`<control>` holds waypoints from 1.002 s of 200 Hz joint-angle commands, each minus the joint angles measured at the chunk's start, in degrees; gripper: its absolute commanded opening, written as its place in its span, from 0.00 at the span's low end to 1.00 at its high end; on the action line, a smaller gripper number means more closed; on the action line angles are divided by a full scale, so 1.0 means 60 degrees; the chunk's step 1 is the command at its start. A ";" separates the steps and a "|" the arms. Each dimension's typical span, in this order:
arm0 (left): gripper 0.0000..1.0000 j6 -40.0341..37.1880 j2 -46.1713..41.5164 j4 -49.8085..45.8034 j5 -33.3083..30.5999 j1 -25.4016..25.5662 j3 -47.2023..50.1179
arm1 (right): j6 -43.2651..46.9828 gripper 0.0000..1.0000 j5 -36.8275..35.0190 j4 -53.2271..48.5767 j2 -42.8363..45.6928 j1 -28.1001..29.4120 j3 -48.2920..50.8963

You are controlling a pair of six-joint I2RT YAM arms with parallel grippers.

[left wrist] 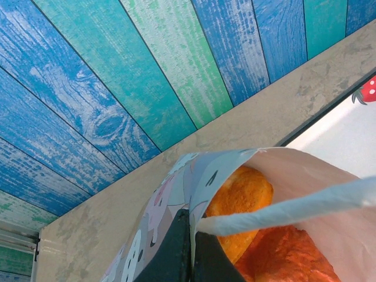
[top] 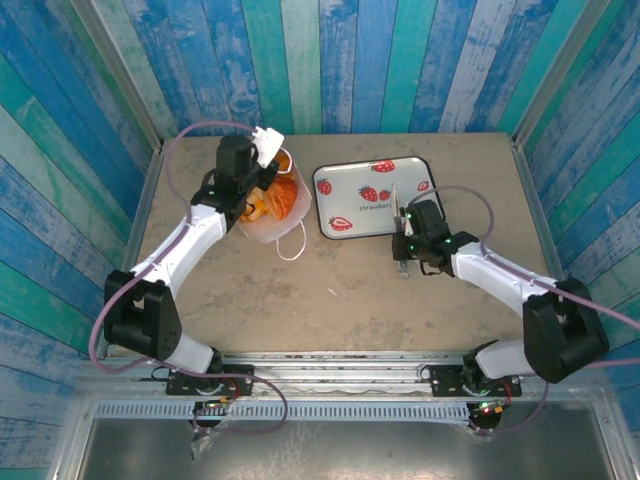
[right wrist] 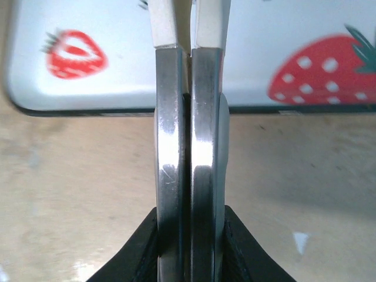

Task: Take the fake bread out of the paper bag

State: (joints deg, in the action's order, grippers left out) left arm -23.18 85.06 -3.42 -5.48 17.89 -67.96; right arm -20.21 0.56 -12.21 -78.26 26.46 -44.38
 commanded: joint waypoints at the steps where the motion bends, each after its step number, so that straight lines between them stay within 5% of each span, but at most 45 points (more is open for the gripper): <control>1: 0.00 0.0318 -0.1010 0.0839 0.0010 0.0036 0.0063 | 0.0388 0.01 0.1495 0.0767 0.0401 0.0054 0.0005; 51: 0.00 0.0774 -0.0957 0.0934 0.0103 0.0036 0.0099 | 0.0144 0.01 0.3458 0.0271 0.0048 0.0058 -0.0738; 95: 0.00 0.1135 -0.0905 0.1083 0.0080 0.0037 0.0121 | -0.0235 0.12 0.4752 0.0171 -0.0075 0.0059 -0.1024; 143: 0.00 0.1215 -0.0891 0.1182 0.0078 0.0037 0.0109 | -0.0279 0.28 0.4862 -0.0477 0.0300 0.0073 -0.1314; 200: 0.00 0.1278 -0.0868 0.1259 0.0055 0.0036 0.0124 | -0.0273 0.34 0.4716 -0.1251 0.0689 0.0073 -0.1557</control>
State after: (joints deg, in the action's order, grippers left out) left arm -16.73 84.90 -1.45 -5.45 17.89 -67.05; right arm -21.89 28.01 -17.26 -76.38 26.57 -52.01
